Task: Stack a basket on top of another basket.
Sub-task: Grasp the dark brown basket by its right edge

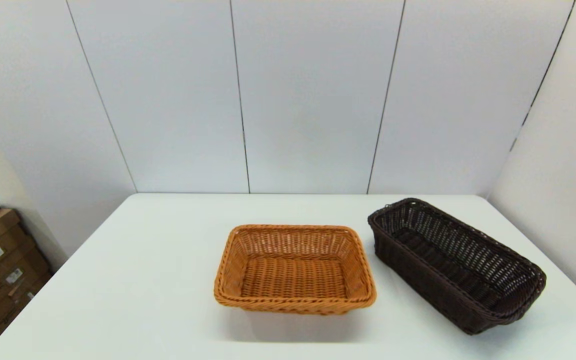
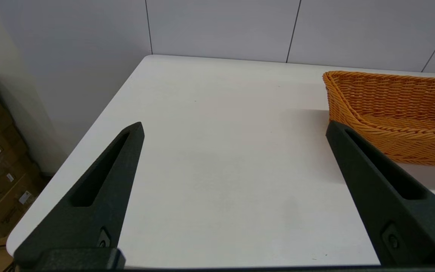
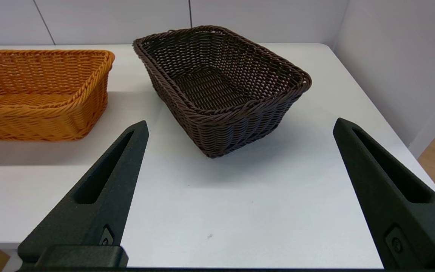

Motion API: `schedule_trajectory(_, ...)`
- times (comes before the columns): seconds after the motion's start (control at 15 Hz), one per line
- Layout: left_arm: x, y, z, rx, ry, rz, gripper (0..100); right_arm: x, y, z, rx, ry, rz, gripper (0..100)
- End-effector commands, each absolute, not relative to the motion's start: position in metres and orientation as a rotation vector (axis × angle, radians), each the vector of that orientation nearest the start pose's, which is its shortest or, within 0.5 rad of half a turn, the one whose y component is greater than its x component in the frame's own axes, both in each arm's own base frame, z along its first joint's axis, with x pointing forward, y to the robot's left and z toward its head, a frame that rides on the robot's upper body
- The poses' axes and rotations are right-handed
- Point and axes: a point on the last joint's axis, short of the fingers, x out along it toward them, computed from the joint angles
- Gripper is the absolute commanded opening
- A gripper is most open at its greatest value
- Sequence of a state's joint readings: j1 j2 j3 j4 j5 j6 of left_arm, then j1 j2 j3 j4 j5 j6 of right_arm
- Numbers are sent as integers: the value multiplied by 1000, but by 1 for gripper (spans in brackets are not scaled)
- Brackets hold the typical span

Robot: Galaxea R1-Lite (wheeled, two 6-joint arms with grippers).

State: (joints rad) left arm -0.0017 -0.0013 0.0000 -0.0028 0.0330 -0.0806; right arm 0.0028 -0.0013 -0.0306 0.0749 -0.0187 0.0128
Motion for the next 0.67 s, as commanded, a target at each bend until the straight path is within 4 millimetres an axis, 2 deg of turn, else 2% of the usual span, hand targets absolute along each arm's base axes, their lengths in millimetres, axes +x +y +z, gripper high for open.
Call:
schedule_trajectory(0.07, -23, 1, 76, -81, -4, 32, 100, -29, -1, 87, -11, 11, -20, 100)
schedule_trajectory(0.13, -23, 1, 76, -81, -4, 32, 100, -37, -1, 109, -3, -32, -20, 100)
schedule_trajectory(0.2, -23, 1, 76, -81, -4, 32, 100, -41, -1, 129, 8, -5, -14, 100)
schedule_trajectory(0.33, -23, 1, 76, -81, -4, 32, 100, -34, -1, 172, 67, 36, -20, 100)
schedule_trajectory(0.4, -23, 1, 76, -81, -4, 32, 100, -22, -1, 200, 88, 66, -38, 100)
schedule_trajectory(0.47, -23, 1, 76, -81, -4, 32, 100, -9, -1, 219, 90, 93, -86, 100)
schedule_trajectory(0.67, -23, 1, 76, -81, -4, 32, 100, 33, -5, 261, 81, 155, -211, 100)
